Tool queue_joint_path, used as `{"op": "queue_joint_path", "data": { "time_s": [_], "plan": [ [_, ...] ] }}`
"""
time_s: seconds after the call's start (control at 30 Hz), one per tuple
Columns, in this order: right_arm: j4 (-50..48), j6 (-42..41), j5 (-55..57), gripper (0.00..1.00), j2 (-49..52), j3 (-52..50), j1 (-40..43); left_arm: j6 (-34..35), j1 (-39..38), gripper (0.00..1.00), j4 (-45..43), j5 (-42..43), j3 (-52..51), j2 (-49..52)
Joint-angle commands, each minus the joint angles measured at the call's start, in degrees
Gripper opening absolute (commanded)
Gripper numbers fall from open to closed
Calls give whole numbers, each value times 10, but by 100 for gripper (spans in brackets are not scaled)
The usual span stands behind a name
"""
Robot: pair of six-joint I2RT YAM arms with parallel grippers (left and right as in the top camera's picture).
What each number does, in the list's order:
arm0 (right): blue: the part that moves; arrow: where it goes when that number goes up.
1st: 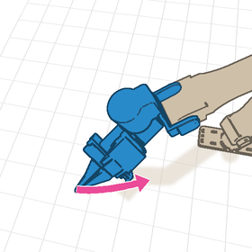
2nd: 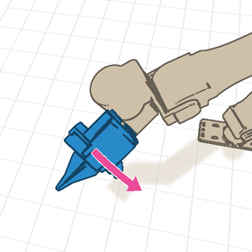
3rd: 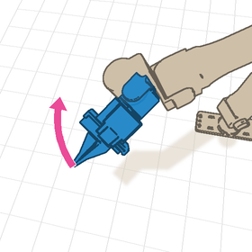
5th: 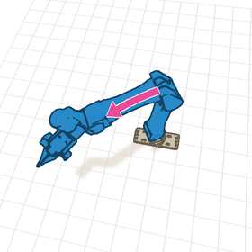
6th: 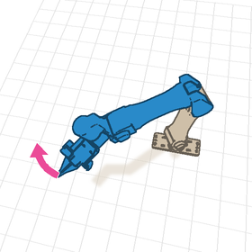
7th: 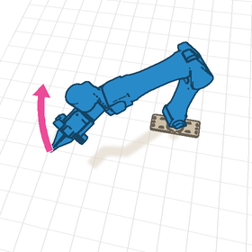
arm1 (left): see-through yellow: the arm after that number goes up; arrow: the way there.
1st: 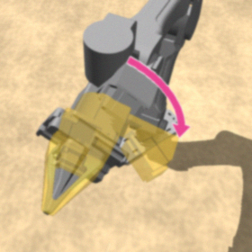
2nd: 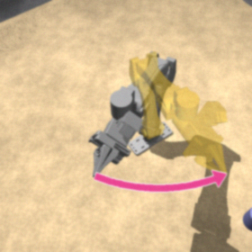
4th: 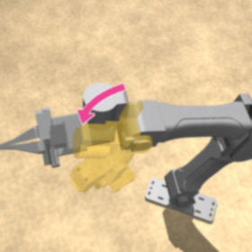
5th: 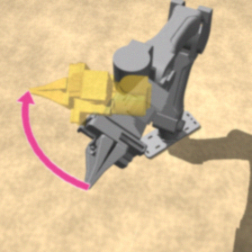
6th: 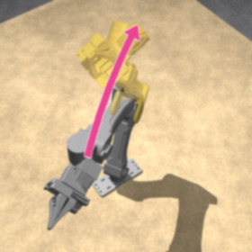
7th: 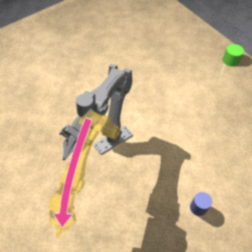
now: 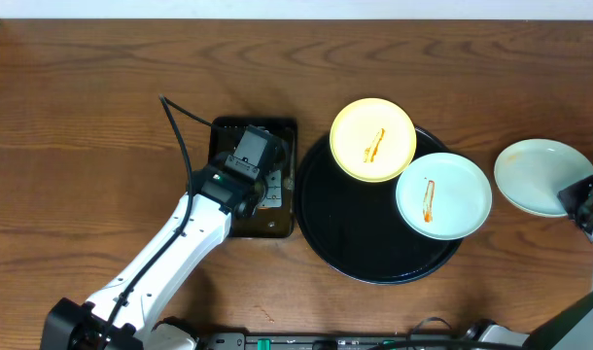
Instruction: Clean dirty plates on tray and stack at the side
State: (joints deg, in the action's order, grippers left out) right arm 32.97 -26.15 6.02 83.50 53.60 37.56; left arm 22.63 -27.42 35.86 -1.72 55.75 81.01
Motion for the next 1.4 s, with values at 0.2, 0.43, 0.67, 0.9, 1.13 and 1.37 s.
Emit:
{"op": "queue_joint_path", "data": {
  "time_s": [0.2, 0.43, 0.67, 0.9, 1.13, 1.37],
  "plan": [
    [-43, 1, -32, 1, 62, 11, 2, -1, 2, 7, 4, -9, -2, -1],
    [-58, 43, -137, 28, 64, 11, -2, -1, 2, 8, 4, -9, -2, -1],
    [0, 132, -265, 32, 62, 11, -17, -1, 2, 8, 4, -9, -2, -1],
    [56, 209, -268, 35, 62, 11, -105, -1, 2, 8, 4, -9, -2, -1],
    [66, 204, -177, 34, 62, 11, -178, 1, 2, 8, 12, -9, -2, -1],
    [78, 189, -118, 31, 62, 8, -194, 1, 2, 8, 14, -9, -2, -1]
  ]
}}
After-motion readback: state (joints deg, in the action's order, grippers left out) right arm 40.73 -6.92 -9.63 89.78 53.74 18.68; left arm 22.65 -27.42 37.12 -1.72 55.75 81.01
